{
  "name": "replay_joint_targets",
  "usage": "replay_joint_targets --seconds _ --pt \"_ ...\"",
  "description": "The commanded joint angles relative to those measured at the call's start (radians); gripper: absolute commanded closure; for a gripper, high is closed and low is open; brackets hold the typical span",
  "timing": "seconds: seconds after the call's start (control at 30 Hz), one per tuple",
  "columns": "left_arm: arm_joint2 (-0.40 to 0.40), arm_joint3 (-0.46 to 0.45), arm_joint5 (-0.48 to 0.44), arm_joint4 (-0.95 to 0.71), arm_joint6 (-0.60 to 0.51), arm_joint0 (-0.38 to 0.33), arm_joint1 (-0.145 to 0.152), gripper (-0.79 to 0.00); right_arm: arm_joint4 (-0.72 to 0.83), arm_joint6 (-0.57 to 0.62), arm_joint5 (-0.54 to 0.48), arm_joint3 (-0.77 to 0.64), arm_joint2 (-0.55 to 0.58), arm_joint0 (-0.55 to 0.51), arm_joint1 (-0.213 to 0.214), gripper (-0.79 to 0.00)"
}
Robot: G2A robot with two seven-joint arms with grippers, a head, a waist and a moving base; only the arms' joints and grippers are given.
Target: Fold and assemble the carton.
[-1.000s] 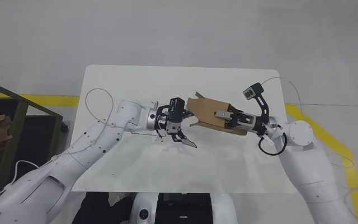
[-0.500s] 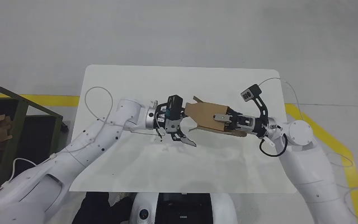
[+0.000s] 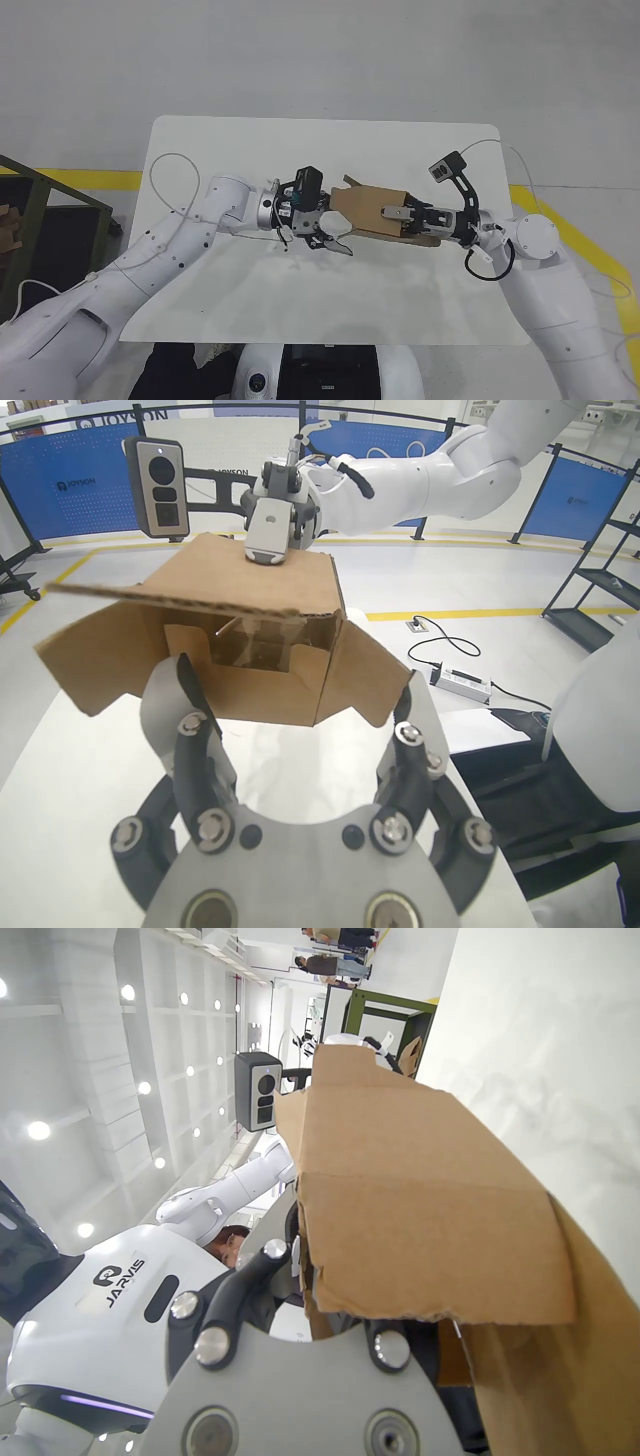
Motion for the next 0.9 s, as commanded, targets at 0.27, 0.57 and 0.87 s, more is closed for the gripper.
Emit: replay_joint_targets --seconds 0.27,0.57,0.87 --pt "0.044 0.007 0.0 -0.031 0.026 -0.03 0.017 -0.529 0.005 0.014 0.001 0.003 -0.006 0.005 0.0 0.0" --pt "0.086 0.025 0.0 -0.063 0.061 -0.058 0.033 -0.456 0.011 0.036 -0.002 0.006 -0.007 0.01 0.001 0.0" --pt "0.135 0.036 0.0 -0.087 0.088 -0.096 0.047 -0.372 0.013 0.055 -0.004 0.002 -0.008 0.011 0.003 0.0"
